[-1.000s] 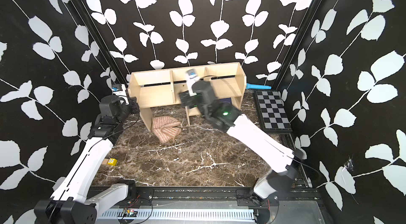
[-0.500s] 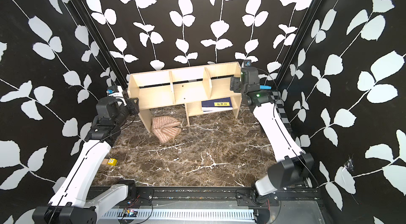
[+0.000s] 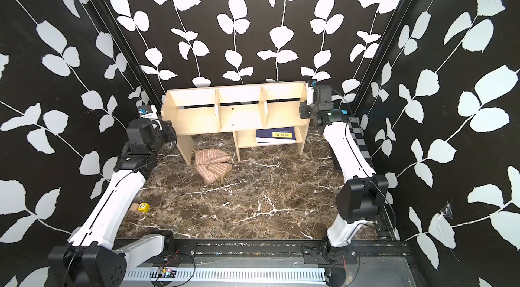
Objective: Wipe the bookshelf clean with a cloth
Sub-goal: Adjust the shelf at the center of the board.
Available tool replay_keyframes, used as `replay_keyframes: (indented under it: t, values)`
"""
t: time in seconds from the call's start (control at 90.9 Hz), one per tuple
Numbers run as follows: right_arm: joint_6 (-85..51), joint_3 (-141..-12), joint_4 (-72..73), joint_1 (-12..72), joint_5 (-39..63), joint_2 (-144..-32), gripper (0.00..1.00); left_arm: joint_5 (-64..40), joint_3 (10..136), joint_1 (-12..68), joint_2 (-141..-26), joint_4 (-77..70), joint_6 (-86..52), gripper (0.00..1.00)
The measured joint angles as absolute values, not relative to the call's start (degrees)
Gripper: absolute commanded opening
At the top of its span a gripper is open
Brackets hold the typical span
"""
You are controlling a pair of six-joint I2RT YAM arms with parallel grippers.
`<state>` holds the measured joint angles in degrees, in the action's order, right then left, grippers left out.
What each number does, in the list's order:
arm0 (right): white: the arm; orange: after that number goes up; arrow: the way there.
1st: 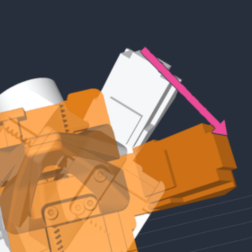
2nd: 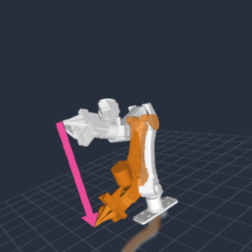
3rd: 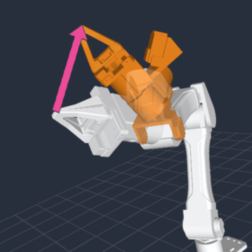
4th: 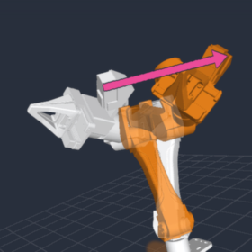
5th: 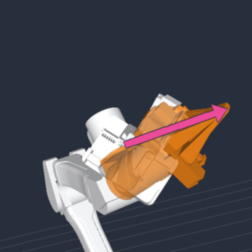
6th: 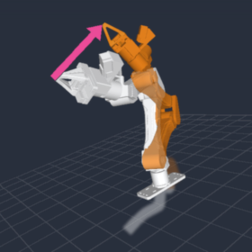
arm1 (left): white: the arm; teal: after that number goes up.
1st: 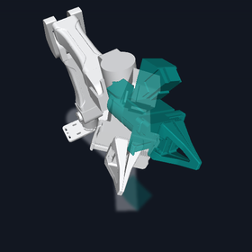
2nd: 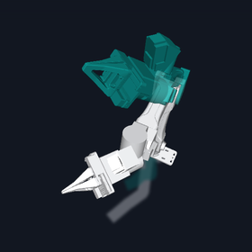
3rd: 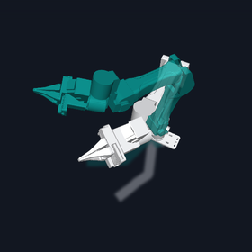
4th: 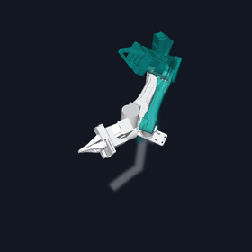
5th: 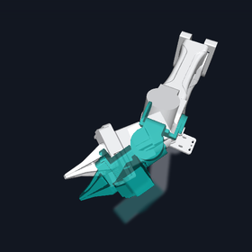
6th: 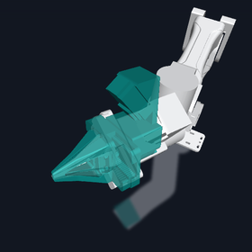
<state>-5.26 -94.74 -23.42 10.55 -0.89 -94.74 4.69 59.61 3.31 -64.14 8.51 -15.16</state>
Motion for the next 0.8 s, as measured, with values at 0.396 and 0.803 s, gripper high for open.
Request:
replay_keyframes:
  t: [0.396, 0.803]
  values:
    - [-11.46, -84.18, -35.44, 13.63, -9.45, -78.28, 0.00, 2.33, 59.40, 3.49, -61.12, 12.05, -13.96, 0.26]
    - [-13.98, -85.45, -40.99, 14.28, -10.15, -77.06, 0.00, -2.28, 52.90, 8.93, -34.63, 19.62, -16.12, 0.86]
